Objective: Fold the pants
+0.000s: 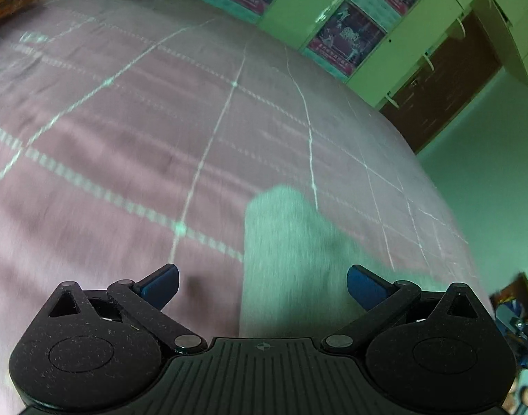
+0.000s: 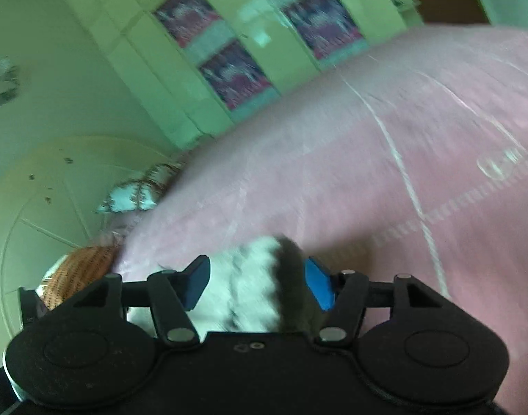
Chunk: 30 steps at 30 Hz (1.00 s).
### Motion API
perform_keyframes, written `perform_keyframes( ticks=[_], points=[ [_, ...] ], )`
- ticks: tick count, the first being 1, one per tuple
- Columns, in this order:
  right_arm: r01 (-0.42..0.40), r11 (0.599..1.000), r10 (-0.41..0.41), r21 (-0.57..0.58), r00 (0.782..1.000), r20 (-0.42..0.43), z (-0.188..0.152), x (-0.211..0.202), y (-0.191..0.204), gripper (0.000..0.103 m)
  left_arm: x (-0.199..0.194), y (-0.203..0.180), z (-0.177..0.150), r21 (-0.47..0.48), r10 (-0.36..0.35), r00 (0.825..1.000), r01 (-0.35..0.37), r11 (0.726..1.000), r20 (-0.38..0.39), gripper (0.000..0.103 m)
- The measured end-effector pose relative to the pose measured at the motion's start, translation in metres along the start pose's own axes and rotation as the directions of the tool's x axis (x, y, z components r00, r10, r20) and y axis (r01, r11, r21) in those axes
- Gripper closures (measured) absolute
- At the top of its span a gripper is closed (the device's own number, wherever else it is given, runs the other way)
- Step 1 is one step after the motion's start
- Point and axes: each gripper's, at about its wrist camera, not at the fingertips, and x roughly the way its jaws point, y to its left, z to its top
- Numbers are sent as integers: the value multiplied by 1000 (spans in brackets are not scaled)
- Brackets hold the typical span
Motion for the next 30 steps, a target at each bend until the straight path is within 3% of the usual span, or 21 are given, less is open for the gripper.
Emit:
perform_keyframes(
  ticks=[2,3,4,6,8,11,12,14,18,21,23,27,30],
  points=[
    [-32,998,30,-50,999,-38,6,19,8,62,19,-5,7,25,35,999,-34,999,-30,0],
    [-10,997,3,-73,997,-83,7,31,11,64,26,-5,8,30,81,995,-79,996,-57,0],
    [60,994,-74,-95,986,-150,6,49,9,66,39,-2,8,25,115,990,-113,993,-83,0],
    [138,985,-158,-103,961,-228,0,70,-2,67,43,-2,8,47,117,990,-113,992,-79,0],
    [118,991,-130,-69,968,-213,5,63,-8,67,34,-2,10,28,92,992,-90,996,-86,0],
    [76,997,-79,-26,988,-134,12,28,-16,47,10,14,4,-40,-64,994,61,997,-93,0],
    [60,998,-58,13,992,-114,12,17,-23,35,5,18,0,-45,-90,990,85,995,-105,0],
    [30,992,-14,119,991,-129,11,5,-41,35,-3,23,-8,-46,-129,982,124,991,-140,0],
    [13,953,53,303,977,-207,-6,5,-78,37,2,24,-25,-26,-138,971,135,990,-194,0],
    [-5,915,104,404,969,-224,-18,10,-95,37,11,26,-24,-74,-184,961,172,982,-204,0],
    [-18,901,120,433,970,-210,-22,11,-99,37,17,27,-22,-104,-221,951,202,974,-216,0],
    [-49,893,171,446,957,-236,-23,15,-95,35,23,18,-27,-74,-196,954,184,980,-229,0],
    [-72,890,198,451,950,-239,-23,19,-91,31,23,17,-29,-95,-216,952,200,975,-217,0]
  ],
)
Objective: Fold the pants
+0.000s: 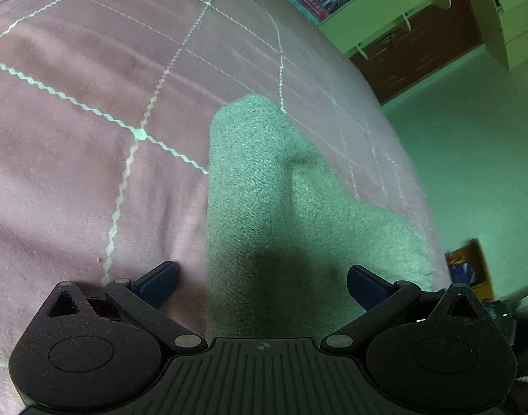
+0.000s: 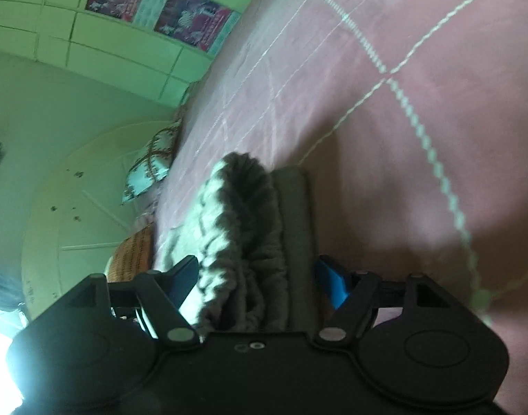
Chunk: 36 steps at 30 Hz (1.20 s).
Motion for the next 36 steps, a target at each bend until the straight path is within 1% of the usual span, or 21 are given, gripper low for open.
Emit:
perform_keyframes(
  ticks=[5,6,7,8,9,11,13,14,15,16,18,19,20,21,22,24,26,30,31,33,36],
  points=[
    [15,999,-16,-46,999,-33,-2,14,12,30,7,-4,-5,-28,-67,998,67,997,-1,1],
    [12,999,-14,-51,999,-39,-1,16,14,29,10,-6,-6,-38,-81,997,81,996,-1,6],
    [7,999,-10,-53,999,-42,-1,17,14,30,11,-5,-7,-55,-98,995,98,994,-1,9],
    [4,999,-7,-54,999,-47,0,18,15,31,12,-2,-7,-73,-110,994,110,991,7,10],
    [10,998,-13,-57,999,-52,0,19,14,35,12,1,-8,-89,-120,993,121,989,14,13],
    [6,998,-9,-55,998,-57,1,18,11,36,11,9,-9,-129,-132,991,135,982,31,21],
    [7,998,-11,-58,998,-65,1,22,11,38,8,15,-10,-157,-129,991,134,979,39,35],
    [10,998,-14,-62,997,-69,2,24,11,38,9,17,-11,-166,-116,992,121,979,39,40],
    [14,998,-19,-65,997,-72,2,25,11,38,8,19,-11,-164,-98,995,102,981,34,49],
    [21,997,-26,-70,997,-75,2,27,12,38,9,18,-12,-158,-79,996,83,984,29,51],
    [43,995,-52,-91,995,-91,2,33,18,37,9,13,-12,-139,-59,998,63,988,27,51],
    [59,992,-71,-110,992,-102,2,35,23,41,9,10,-12,-132,-57,998,60,989,27,52],
    [64,989,-80,-135,991,-110,2,37,28,46,10,8,-13,-129,-63,998,66,989,32,53],
    [61,985,-80,-161,990,-113,2,36,33,56,10,7,-14,-130,-64,997,68,989,39,59],
    [62,981,-84,-183,990,-113,2,35,37,60,9,6,-16,-135,-72,996,79,988,55,64],
    [66,971,-94,-229,989,-114,3,30,48,63,3,8,-19,-147,-103,990,116,982,92,73],
    [47,961,-81,-271,990,-116,4,25,61,64,-4,8,-20,-161,-145,981,165,973,130,74],
    [3,938,-49,-348,991,-125,14,23,90,64,-10,-3,-7,-127,-191,968,212,969,160,74],
    [-6,932,-43,-363,991,-127,18,25,97,64,-12,-5,-1,-115,-193,967,214,970,167,74],
    [-15,921,-35,-390,992,-121,31,33,109,65,-15,-6,15,-110,-210,958,235,966,198,74],
    [-33,911,-12,-412,994,-108,59,52,123,65,-15,-3,49,-107,-218,945,250,962,245,74]
  ],
)
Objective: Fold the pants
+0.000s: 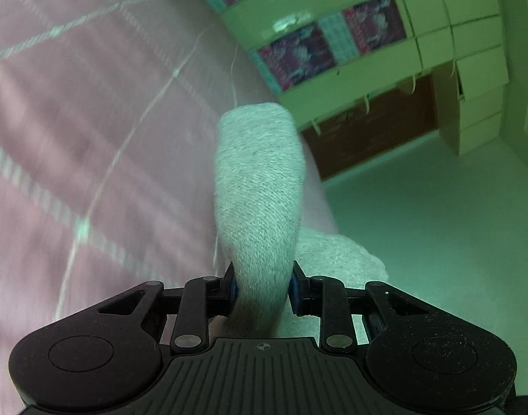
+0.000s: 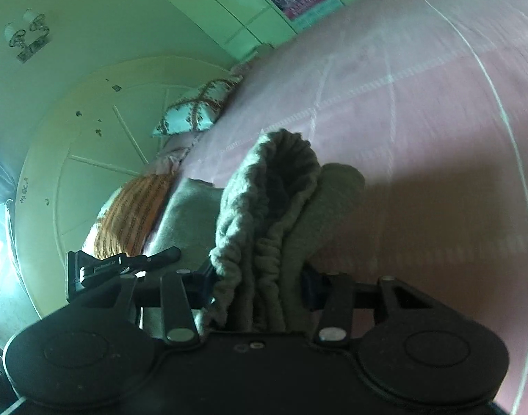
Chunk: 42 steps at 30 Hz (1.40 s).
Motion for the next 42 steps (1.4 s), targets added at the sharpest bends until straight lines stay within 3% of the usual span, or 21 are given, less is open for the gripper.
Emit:
perform_keyframes(
  ticks=[6,8,9,10,11,12,14,17,19,21,25,27,28,29,31,32,35,37,39,42],
  points=[
    [-13,1000,13,-22,999,38,73,51,-12,65,35,10,68,4,27,998,-27,1000,50,74],
    [6,1000,-7,17,999,47,87,72,-29,63,53,26,80,12,93,994,-94,996,60,74],
    [36,999,-37,28,998,40,89,85,-39,60,65,34,83,14,161,985,-162,987,64,73],
    [95,995,-95,24,995,10,89,101,-54,53,77,39,83,31,249,967,-251,968,55,61],
    [187,982,-187,22,982,-26,85,116,-66,48,87,45,80,78,334,941,-337,938,49,58],
    [300,953,-296,51,952,-72,78,130,-84,40,88,46,76,113,318,946,-324,939,69,58],
    [210,971,-210,111,978,-15,68,124,-101,37,82,48,73,117,306,948,-314,942,84,58],
    [195,973,-198,124,980,19,60,112,-100,37,67,38,73,131,314,944,-325,937,97,58],
    [175,977,-185,118,980,75,56,93,-92,50,51,26,69,169,294,947,-313,935,127,58],
    [165,984,-172,65,978,119,53,77,-76,52,39,5,62,239,298,943,-327,914,148,58],
    [153,985,-140,-83,980,142,42,70,-42,60,34,-13,47,346,373,917,-399,849,142,52],
    [247,962,-235,-115,966,107,46,85,-42,61,45,0,39,346,437,893,-447,825,110,52],
    [316,942,-312,-115,949,54,48,96,-50,59,47,5,31,348,469,878,-472,810,98,46],
    [349,932,-349,-102,937,17,46,106,-61,57,47,14,28,327,449,887,-459,826,112,45],
    [336,941,-335,-35,942,18,48,106,-73,46,41,19,29,293,421,899,-437,851,119,44],
    [321,947,-321,0,947,11,50,103,-76,46,37,17,30,284,425,897,-441,851,120,43],
    [288,958,-288,-5,956,50,50,85,-65,47,20,2,25,337,470,867,-498,799,166,26],
    [287,958,-285,-12,956,73,46,69,-60,36,3,-3,15,356,477,854,-519,777,206,12],
    [299,954,-299,6,950,93,37,52,-60,30,-9,1,10,341,488,843,-538,771,224,9],
    [330,943,-332,36,938,101,17,26,-67,16,-32,8,-11,314,560,802,-597,738,208,6]
  ],
)
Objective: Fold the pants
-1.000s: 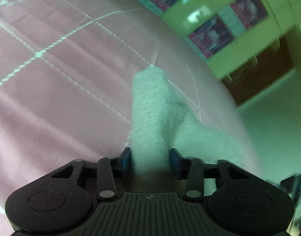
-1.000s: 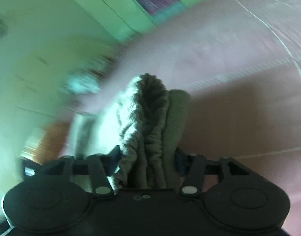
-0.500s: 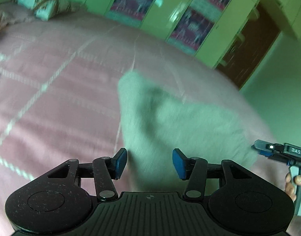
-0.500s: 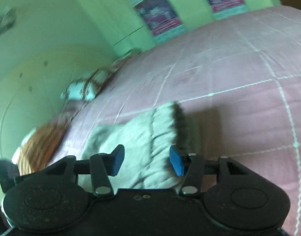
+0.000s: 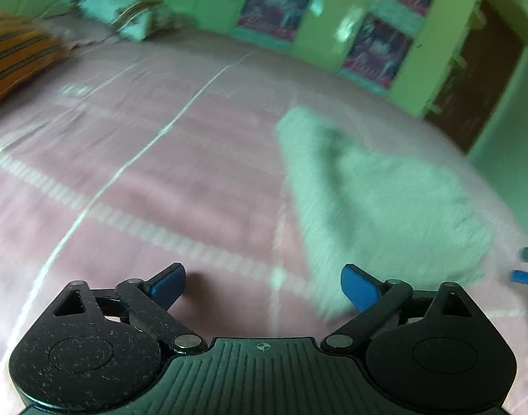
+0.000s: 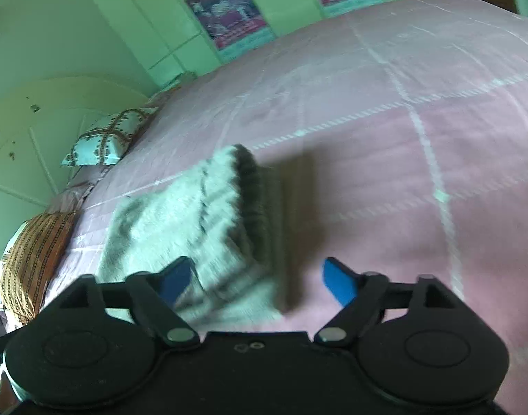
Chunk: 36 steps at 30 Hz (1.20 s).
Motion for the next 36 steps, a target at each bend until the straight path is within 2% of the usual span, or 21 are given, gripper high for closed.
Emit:
perform_keyframes(
  ticks=[1,2,3,6,12,15,20,25,30,36],
  points=[
    [35,999,-35,-8,999,13,-9,-10,-5,8,-9,3,-8,-2,13,1000,-13,1000,-4,6],
    [75,997,-75,-18,997,24,-18,-19,-8,5,-20,5,-16,-3,18,1000,-18,1000,5,5],
    [114,993,-114,-21,993,34,-29,-31,-13,6,-30,6,-25,-2,24,1000,-24,1000,8,1],
    [202,978,-197,-44,977,86,-64,-72,-18,6,-58,5,-49,14,54,998,-55,998,26,0],
    [291,948,-263,-126,944,200,-119,-131,-4,6,-109,-8,-79,37,54,997,-56,998,53,0],
    [347,925,-301,-157,919,256,-139,-149,8,6,-135,-18,-91,57,54,995,-58,997,83,0],
    [343,925,-294,-165,919,262,-165,-178,28,6,-182,-37,-111,84,62,991,-72,994,118,0],
    [299,931,-227,-208,923,311,-191,-215,62,6,-228,-54,-135,101,62,984,-79,992,168,0],
    [226,943,-136,-245,932,335,-205,-249,90,6,-267,-68,-157,91,25,978,-45,995,209,0],
    [161,942,-47,-294,933,358,-216,-277,123,7,-304,-98,-174,126,-2,959,-35,991,284,0]
  ],
)
